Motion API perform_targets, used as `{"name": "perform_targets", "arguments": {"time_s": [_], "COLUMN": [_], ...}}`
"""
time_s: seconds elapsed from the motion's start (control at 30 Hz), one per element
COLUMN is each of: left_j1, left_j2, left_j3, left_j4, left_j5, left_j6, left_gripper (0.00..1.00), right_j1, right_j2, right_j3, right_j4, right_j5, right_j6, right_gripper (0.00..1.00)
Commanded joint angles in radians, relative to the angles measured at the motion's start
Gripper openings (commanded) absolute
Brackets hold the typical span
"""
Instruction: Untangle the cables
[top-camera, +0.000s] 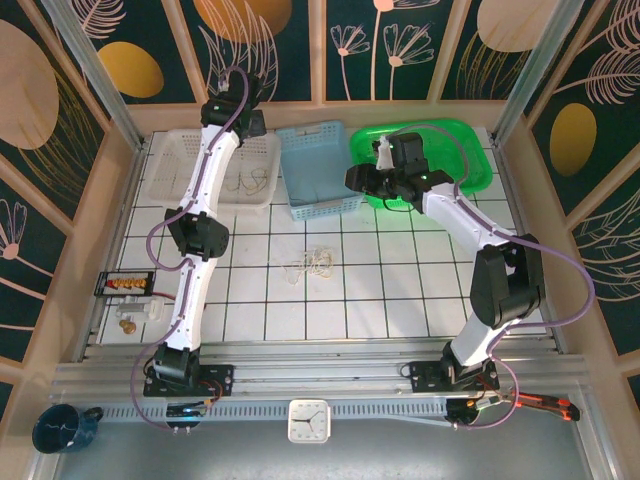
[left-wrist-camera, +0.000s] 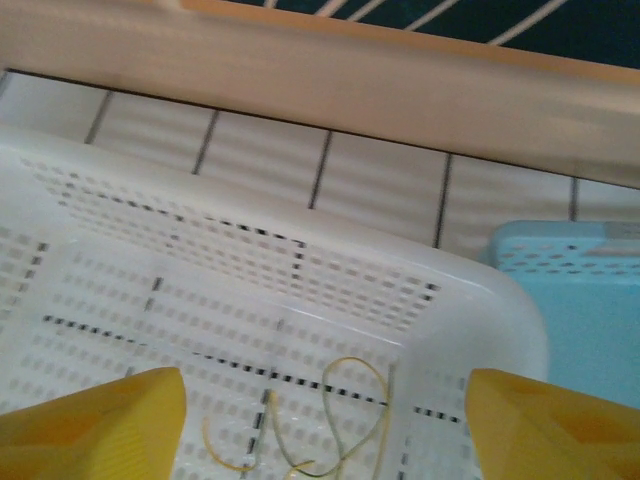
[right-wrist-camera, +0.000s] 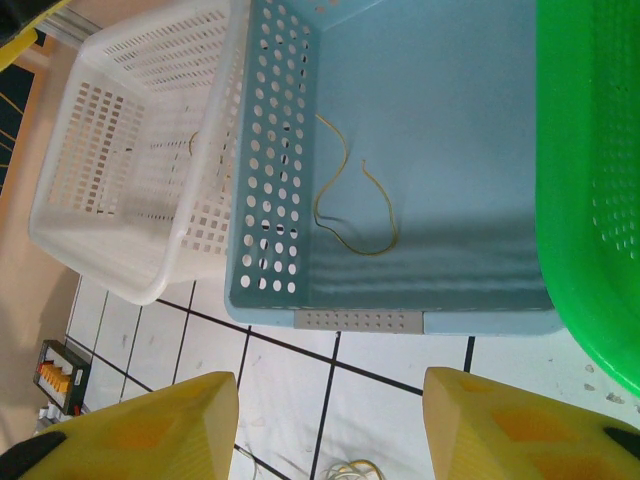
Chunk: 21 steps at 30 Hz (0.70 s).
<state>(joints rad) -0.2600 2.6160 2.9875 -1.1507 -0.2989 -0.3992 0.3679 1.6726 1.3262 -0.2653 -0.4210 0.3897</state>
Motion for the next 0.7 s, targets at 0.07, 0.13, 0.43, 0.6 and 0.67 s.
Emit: {"name": "perform_targets", "arguments": {"time_s": [0.07, 0.13, 0.43, 0.6, 0.67], "left_j1": [-0.049, -0.08, -0.201, -0.247, -0.257], "left_j2": [0.015, 0.023, 0.077, 0.124, 0.141], "left_j3": [0.021, 0.021, 0.021, 0.022, 0.021], "left_j4": [0.03, 0.028, 0.059, 0.089, 0.091], "left_j5": [0.143, 0.159, 0.204, 0.229, 0.217], "left_j6": [0.055, 0.056, 0.013, -0.012, -0.03], "left_gripper": [0.76, 0.76, 0.72, 0.69, 0.68], "right_j1": [-0.019, -0.026, -0.053, -0.062, -0.065], "right_j2": [0.004, 0.003, -0.006, -0.018, -0.025], "right_j3": [0.004, 0.002, -0.019, -0.035, -0.039], "right_j4": [0.035, 0.038, 0.03, 0.023, 0.021], "right_j5": [-0.021, -0.028, -0.033, -0.029, -0.028], "right_j6": [-0.006, -0.001, 0.017, 0.022, 0.022], "right_gripper": [0.52, 0.52, 0.52, 0.52, 0.52]}}
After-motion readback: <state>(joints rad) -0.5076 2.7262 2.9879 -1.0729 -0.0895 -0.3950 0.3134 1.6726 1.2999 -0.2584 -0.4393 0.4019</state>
